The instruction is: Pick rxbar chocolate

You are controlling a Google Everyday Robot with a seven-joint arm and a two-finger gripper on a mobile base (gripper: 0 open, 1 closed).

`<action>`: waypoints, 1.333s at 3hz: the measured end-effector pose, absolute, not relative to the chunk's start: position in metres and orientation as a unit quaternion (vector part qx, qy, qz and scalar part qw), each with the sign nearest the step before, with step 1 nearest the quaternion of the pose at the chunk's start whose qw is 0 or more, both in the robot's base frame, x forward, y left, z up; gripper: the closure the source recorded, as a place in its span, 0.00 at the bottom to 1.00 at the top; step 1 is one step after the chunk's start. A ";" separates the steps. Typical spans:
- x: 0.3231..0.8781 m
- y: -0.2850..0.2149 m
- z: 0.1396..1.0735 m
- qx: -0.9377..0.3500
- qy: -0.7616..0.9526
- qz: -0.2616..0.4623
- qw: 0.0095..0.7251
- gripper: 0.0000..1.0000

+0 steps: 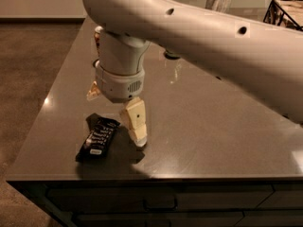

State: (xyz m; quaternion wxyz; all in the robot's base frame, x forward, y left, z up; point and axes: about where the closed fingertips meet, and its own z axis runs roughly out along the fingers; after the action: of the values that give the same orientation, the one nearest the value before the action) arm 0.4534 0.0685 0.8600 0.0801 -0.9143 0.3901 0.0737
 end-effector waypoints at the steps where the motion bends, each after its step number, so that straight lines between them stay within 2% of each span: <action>1: 0.444 0.086 0.852 -0.922 0.372 0.079 0.072 0.00; 2: 0.437 0.099 0.846 -0.926 0.361 0.089 0.068 0.00; 3: 0.435 0.106 0.839 -0.926 0.359 0.099 0.063 0.15; 4: 0.435 0.107 0.834 -0.926 0.360 0.099 0.052 0.39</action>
Offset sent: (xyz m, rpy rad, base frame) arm -0.0254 0.0437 -0.0227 -0.0115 0.0651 0.0977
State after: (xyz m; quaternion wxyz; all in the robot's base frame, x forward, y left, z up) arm 0.4352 0.1068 0.8344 0.0520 -0.9260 0.3604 0.0994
